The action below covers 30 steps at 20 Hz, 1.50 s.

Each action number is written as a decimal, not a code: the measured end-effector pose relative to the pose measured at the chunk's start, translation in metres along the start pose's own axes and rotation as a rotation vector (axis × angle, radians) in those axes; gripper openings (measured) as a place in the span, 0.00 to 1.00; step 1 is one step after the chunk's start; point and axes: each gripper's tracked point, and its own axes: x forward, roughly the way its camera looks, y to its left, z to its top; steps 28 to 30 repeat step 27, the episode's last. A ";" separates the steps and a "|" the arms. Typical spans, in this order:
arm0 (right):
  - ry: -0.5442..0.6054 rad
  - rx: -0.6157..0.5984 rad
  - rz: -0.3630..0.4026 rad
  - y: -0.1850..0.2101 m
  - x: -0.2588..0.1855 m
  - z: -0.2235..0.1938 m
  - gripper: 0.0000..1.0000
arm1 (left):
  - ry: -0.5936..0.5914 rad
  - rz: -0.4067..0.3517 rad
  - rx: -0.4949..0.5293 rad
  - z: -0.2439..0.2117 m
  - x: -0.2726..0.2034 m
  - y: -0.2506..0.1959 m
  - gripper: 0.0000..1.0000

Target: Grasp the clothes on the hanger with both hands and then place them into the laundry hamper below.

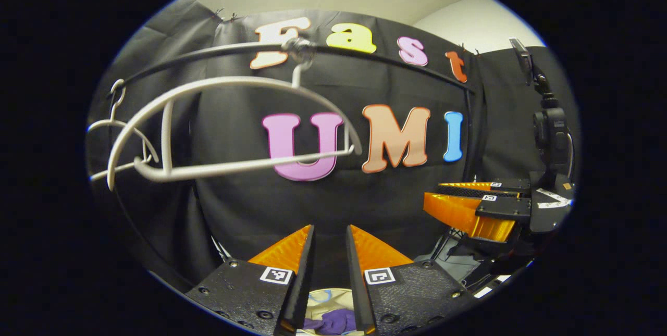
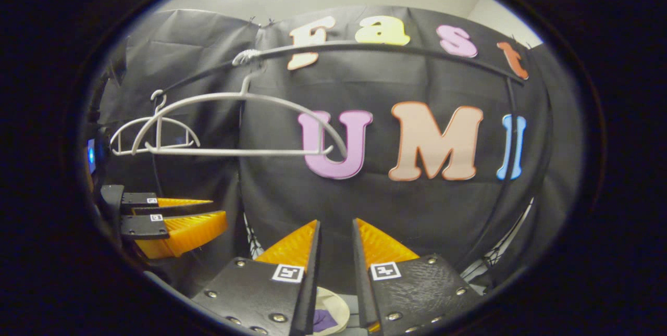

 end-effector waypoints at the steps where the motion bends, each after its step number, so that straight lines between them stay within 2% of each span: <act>1: -0.019 0.004 -0.013 -0.006 -0.007 0.010 0.35 | -0.013 -0.017 0.006 0.010 0.001 -0.007 0.37; 2: -0.034 0.010 -0.026 -0.013 -0.014 0.018 0.35 | -0.027 -0.033 0.010 0.020 0.003 -0.015 0.46; 4: -0.059 0.023 -0.052 -0.029 -0.026 0.033 0.43 | -0.046 -0.062 0.020 0.037 0.004 -0.036 0.45; 5: -0.067 0.029 -0.066 -0.038 -0.032 0.039 0.41 | -0.053 -0.080 0.023 0.045 0.006 -0.044 0.49; 6: -0.075 0.032 -0.081 -0.048 -0.045 0.042 0.47 | -0.059 -0.093 0.023 0.053 0.008 -0.053 0.51; 7: -0.087 0.035 -0.088 -0.058 -0.050 0.048 0.47 | -0.071 -0.104 0.020 0.059 0.009 -0.063 0.59; 11: -0.122 0.020 -0.125 -0.106 -0.068 0.064 0.72 | -0.087 -0.129 0.002 0.073 0.019 -0.103 0.89; 12: -0.130 0.018 -0.124 -0.116 -0.071 0.069 0.79 | -0.087 -0.122 0.002 0.075 0.022 -0.110 0.93; 13: -0.138 0.015 -0.120 -0.126 -0.072 0.074 0.78 | -0.092 -0.114 0.002 0.076 0.025 -0.119 0.94; 14: -0.150 0.011 -0.121 -0.138 -0.076 0.079 0.89 | -0.096 -0.111 0.003 0.078 0.028 -0.129 0.93; 15: -0.161 0.009 -0.117 -0.150 -0.078 0.085 0.86 | -0.095 -0.109 0.006 0.078 0.033 -0.139 0.93; 16: -0.168 0.007 -0.116 -0.163 -0.080 0.088 0.92 | -0.097 -0.102 0.006 0.080 0.037 -0.148 0.93; 17: -0.178 0.005 -0.115 -0.174 -0.081 0.091 0.90 | -0.106 -0.097 0.006 0.082 0.040 -0.157 0.93; 18: -0.186 0.002 -0.114 -0.186 -0.080 0.093 0.95 | -0.110 -0.092 0.005 0.085 0.045 -0.168 0.93; 27: -0.198 -0.024 -0.116 -0.300 -0.078 0.087 0.94 | -0.133 -0.056 -0.017 0.083 0.103 -0.271 0.94; 30: -0.198 -0.024 -0.116 -0.300 -0.078 0.087 0.94 | -0.133 -0.056 -0.017 0.083 0.103 -0.271 0.94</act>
